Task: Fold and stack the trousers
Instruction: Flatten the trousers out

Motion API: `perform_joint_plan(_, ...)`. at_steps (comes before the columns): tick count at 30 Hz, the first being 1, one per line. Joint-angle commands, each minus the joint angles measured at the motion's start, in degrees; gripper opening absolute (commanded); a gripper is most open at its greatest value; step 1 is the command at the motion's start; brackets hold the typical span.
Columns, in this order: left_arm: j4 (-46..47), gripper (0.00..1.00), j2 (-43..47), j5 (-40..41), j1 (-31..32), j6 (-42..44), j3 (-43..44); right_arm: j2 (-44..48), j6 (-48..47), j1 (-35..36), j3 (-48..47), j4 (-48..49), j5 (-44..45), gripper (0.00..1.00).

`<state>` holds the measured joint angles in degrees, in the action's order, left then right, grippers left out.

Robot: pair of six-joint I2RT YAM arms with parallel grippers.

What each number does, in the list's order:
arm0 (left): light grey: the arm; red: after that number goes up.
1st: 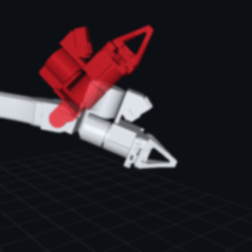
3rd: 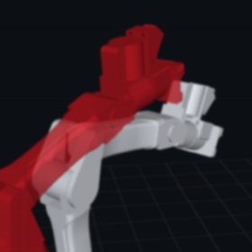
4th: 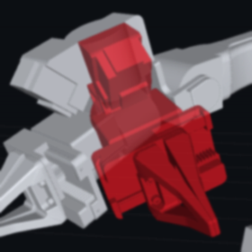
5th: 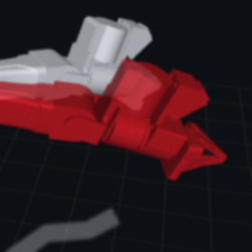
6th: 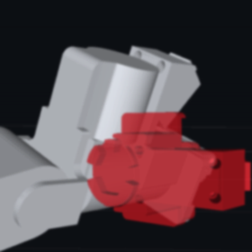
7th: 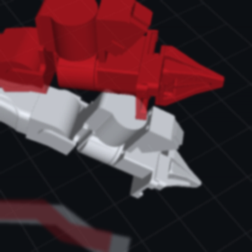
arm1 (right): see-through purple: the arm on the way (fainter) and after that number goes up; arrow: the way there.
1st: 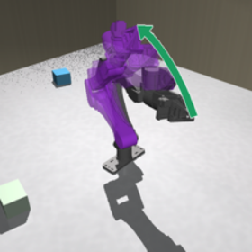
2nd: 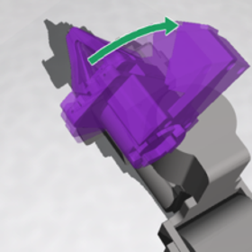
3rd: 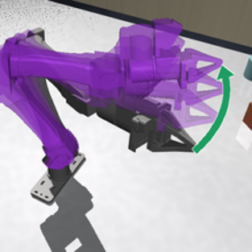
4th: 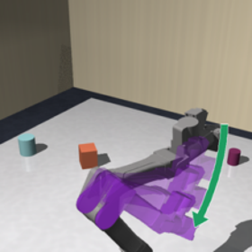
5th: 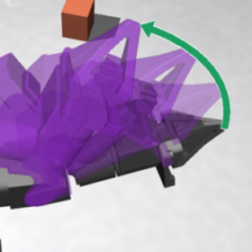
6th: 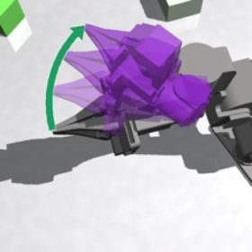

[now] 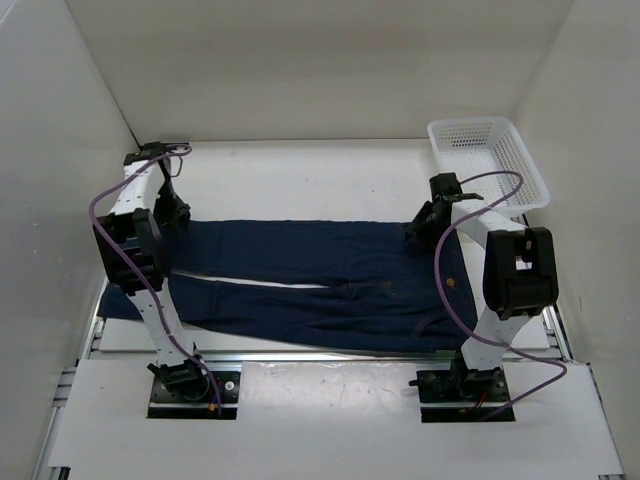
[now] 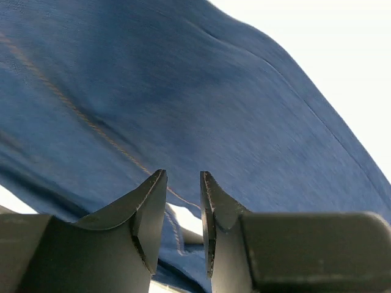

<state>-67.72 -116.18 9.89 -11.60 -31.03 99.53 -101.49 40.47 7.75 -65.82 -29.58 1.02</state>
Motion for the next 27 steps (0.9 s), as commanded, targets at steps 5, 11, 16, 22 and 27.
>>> perform_joint_plan(5,0.4,0.4,-0.27,0.14,7.2,1.75,0.76,-0.29,7.95,-3.0,4.46,-4.52,3.37,0.62)
perform_joint_plan(11,-0.74,0.4,-2.03,1.71,13.17,3.87,1.9,6.65,6.56,-4.58,8.25,-3.46,3.3,0.61)
perform_joint_plan(16,0.48,0.4,-2.56,0.49,13.7,2.81,1.9,9.3,-0.02,-1.6,2.11,-2.94,4.08,0.61)
perform_joint_plan(22,-0.04,0.4,-2.56,3.12,13.7,0.62,-0.72,12.63,-4.95,3.76,-2.91,-4.96,7.6,0.56)
perform_joint_plan(27,2.07,0.4,-1.86,0.48,14.23,0.62,-2.67,11.41,-10.41,7.72,0.08,0.39,1.81,0.44)
